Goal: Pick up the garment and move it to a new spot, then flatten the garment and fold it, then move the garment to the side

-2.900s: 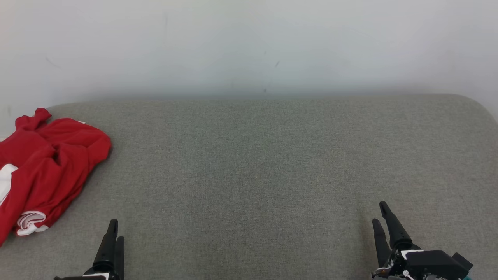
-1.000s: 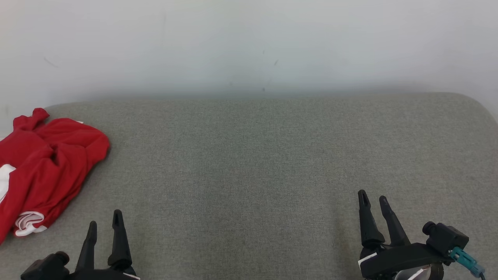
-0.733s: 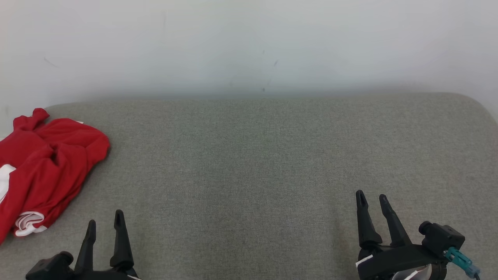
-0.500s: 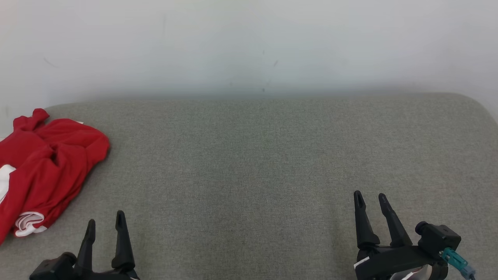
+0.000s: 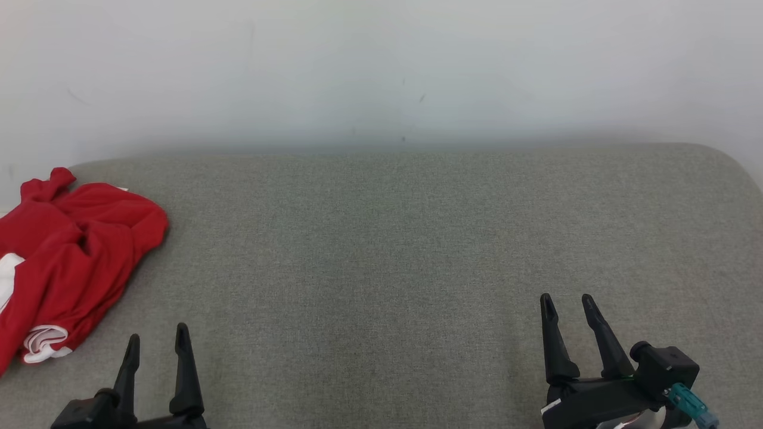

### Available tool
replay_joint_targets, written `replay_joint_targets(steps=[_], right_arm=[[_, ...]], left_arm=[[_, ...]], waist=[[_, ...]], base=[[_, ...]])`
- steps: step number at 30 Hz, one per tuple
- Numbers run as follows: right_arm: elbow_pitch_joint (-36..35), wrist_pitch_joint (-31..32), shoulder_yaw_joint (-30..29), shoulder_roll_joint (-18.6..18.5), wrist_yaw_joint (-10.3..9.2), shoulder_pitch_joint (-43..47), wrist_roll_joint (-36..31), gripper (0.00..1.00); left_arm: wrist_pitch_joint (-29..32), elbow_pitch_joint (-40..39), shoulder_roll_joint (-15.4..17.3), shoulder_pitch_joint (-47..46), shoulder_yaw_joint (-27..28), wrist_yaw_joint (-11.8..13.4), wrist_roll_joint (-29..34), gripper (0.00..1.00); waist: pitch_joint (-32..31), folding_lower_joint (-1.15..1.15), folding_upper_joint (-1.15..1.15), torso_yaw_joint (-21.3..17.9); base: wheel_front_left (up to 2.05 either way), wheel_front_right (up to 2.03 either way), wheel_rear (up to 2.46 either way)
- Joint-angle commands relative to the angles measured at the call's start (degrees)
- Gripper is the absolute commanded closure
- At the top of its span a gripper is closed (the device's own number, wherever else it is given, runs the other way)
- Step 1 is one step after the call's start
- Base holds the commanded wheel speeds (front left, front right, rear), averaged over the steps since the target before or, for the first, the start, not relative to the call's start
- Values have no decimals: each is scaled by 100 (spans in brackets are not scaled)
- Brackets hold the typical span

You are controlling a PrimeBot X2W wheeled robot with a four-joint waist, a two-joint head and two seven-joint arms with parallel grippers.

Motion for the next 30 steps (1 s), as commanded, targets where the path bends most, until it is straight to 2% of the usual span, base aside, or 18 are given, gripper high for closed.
replay_joint_targets(steps=[1,22,30], right_arm=[[-38,-61,-9,1,-9,20,-158,0],[14,-312,-127,4,-11,61,-1015,0],[91,-380,-153,5,-12,69,-1056,0]], left_arm=[[-51,9,14,41,43,-36,60,0],[-295,319,48,-52,137,-186,1047,0],[-373,434,89,-67,164,-237,1211,0]], waist=[[0,0,0,-1],[-12,0,0,-18],[-26,0,0,-30]], base=[[0,0,0],[0,0,0],[0,0,0]])
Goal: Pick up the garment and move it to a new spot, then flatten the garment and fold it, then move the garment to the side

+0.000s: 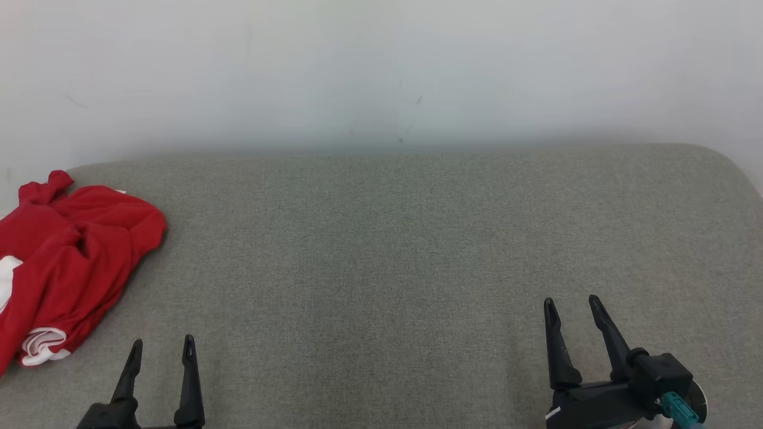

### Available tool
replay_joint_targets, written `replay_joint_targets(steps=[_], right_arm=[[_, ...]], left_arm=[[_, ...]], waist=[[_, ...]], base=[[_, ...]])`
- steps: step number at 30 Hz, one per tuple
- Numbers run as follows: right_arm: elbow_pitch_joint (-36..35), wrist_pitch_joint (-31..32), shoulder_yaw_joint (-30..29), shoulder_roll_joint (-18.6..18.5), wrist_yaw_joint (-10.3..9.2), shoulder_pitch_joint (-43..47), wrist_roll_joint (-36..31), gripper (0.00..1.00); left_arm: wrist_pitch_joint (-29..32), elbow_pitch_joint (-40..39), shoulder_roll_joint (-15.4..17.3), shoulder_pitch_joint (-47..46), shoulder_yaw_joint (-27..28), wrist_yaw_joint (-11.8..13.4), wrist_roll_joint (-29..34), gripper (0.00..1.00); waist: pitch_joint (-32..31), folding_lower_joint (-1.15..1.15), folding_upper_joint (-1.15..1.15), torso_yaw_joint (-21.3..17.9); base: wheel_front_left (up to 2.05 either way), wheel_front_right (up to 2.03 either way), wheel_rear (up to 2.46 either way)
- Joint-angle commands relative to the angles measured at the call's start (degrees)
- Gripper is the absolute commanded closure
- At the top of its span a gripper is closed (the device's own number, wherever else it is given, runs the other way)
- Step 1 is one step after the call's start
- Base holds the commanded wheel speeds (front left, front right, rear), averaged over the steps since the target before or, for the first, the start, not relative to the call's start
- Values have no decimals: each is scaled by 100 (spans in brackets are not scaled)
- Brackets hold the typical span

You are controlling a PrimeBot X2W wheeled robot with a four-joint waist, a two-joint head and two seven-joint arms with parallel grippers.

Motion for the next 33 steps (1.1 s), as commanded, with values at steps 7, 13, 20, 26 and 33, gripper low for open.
replay_joint_targets(steps=[7,13,20,26,33], right_arm=[[71,-51,1,7,-12,21,3,0],[167,-50,7,8,-12,-12,68,0],[246,-50,15,8,-12,-48,-23,0],[319,-50,45,8,-12,-66,-65,0],[373,-50,83,7,-12,-97,-75,0]], left_arm=[[-59,80,17,-41,38,-14,152,0],[-59,185,29,-69,81,-20,127,0],[-59,219,72,-89,92,85,250,0],[-60,280,88,-113,38,172,292,0],[53,174,83,-122,19,224,209,0]], waist=[[-14,0,0,1],[-32,0,0,4],[-61,0,0,1],[-86,0,0,11],[-94,0,0,7]], base=[[0,0,0],[0,0,0],[0,0,0],[0,0,0],[0,0,0]])
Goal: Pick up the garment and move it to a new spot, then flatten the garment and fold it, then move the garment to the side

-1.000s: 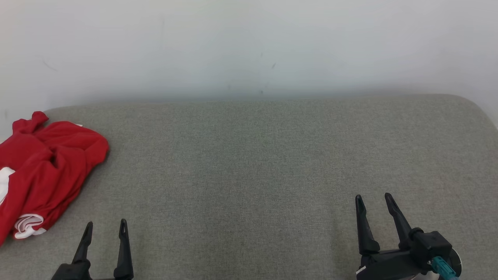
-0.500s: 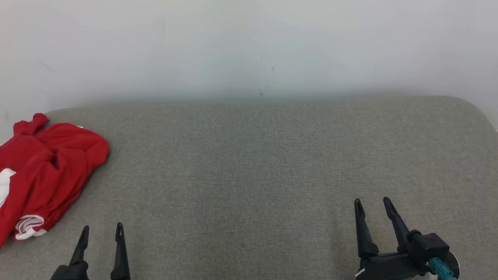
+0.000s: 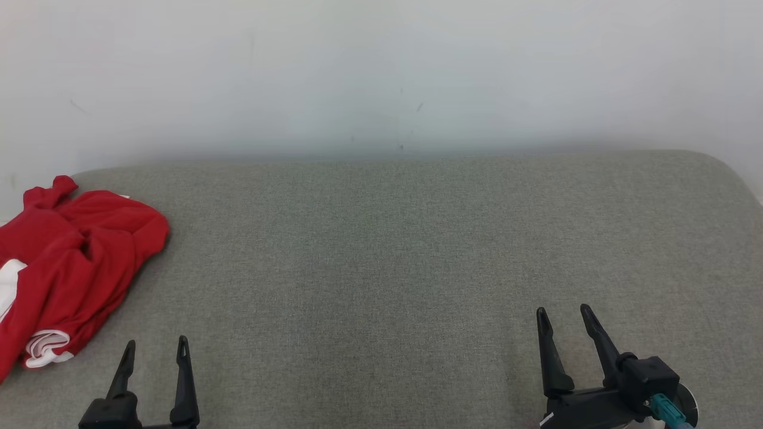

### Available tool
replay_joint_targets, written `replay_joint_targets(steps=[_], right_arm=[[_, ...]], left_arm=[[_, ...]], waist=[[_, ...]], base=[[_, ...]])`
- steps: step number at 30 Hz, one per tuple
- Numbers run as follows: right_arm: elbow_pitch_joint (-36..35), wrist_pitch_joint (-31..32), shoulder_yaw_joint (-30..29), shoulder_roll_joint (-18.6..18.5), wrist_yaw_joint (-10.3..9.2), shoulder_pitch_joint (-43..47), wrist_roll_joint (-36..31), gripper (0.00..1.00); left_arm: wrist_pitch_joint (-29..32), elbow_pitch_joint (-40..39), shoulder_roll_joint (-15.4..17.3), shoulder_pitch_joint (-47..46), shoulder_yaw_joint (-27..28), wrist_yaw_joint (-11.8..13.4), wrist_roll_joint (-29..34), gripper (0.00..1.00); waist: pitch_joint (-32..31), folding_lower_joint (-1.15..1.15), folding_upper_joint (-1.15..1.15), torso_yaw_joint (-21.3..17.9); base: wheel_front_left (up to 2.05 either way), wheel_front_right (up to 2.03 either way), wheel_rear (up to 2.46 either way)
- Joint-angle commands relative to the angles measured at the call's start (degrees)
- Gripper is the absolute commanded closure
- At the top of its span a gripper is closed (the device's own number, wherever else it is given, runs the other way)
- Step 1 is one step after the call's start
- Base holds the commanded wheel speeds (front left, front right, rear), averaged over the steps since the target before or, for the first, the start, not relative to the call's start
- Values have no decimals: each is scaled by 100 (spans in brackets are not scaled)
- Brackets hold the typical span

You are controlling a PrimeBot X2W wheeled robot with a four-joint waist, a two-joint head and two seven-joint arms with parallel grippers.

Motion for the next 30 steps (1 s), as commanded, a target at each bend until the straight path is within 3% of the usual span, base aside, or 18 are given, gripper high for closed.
replay_joint_targets(steps=[1,30], right_arm=[[14,-6,15,7,-12,-30,-38,0],[-78,230,-3,8,-12,-46,41,0]], left_arm=[[31,-41,14,-29,-4,25,-54,0],[284,-287,56,158,-62,228,-240,0]], waist=[[0,0,0,-2],[17,0,0,8]], base=[[0,0,0],[0,0,0]])
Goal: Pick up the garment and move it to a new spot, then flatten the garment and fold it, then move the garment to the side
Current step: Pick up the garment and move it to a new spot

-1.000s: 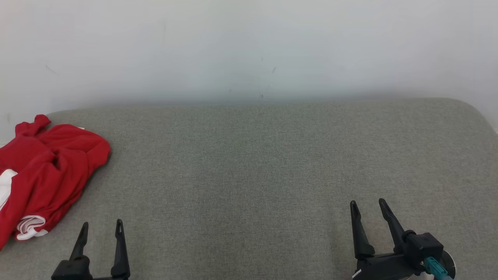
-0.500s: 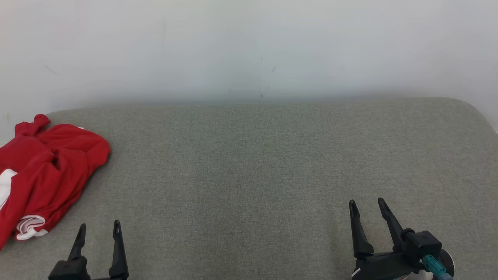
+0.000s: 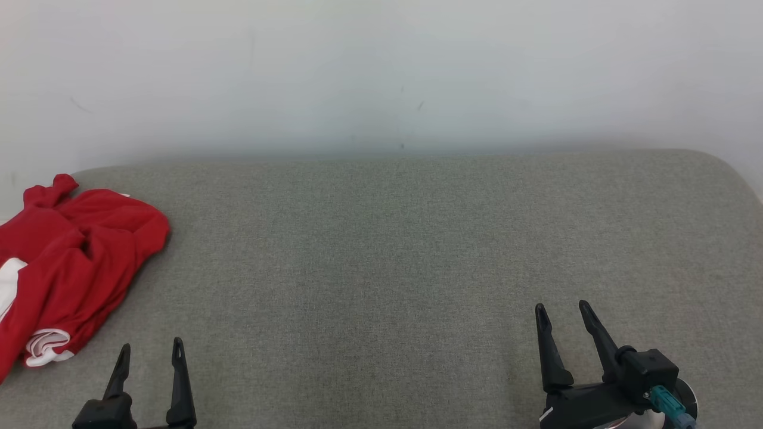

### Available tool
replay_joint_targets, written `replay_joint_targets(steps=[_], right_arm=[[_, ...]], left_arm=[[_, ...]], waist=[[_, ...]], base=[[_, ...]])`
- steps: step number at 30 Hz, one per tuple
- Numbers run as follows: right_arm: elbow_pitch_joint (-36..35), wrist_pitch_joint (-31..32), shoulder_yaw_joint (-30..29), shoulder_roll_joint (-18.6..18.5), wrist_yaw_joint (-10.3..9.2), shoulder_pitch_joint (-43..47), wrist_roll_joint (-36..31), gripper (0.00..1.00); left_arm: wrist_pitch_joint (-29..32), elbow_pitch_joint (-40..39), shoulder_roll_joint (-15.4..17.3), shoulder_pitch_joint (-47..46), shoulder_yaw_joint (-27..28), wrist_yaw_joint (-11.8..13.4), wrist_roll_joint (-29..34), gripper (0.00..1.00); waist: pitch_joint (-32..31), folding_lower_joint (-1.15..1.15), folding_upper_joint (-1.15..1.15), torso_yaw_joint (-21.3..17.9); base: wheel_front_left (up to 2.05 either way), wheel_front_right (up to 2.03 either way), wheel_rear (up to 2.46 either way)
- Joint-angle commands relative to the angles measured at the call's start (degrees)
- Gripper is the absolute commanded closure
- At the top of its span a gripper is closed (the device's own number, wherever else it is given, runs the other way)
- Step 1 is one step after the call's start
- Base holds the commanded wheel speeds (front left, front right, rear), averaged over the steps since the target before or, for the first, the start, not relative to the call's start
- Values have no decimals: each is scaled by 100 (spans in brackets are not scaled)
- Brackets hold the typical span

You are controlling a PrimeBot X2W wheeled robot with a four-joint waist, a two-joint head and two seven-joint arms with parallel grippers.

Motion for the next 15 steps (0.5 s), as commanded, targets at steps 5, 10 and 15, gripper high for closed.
replay_joint_targets(steps=[5,10,15], right_arm=[[-38,17,11,9,-12,26,27,0],[-15,12,-2,9,-12,36,48,0],[-5,19,-14,8,-12,76,105,0]], left_arm=[[-5,-25,42,50,-16,43,-39,0],[9,-24,57,40,-39,57,-70,0],[25,-19,68,11,-60,86,-97,0]], waist=[[0,0,0,9],[-2,0,0,51],[-2,0,0,249]], base=[[0,0,0],[0,0,0],[0,0,0]])
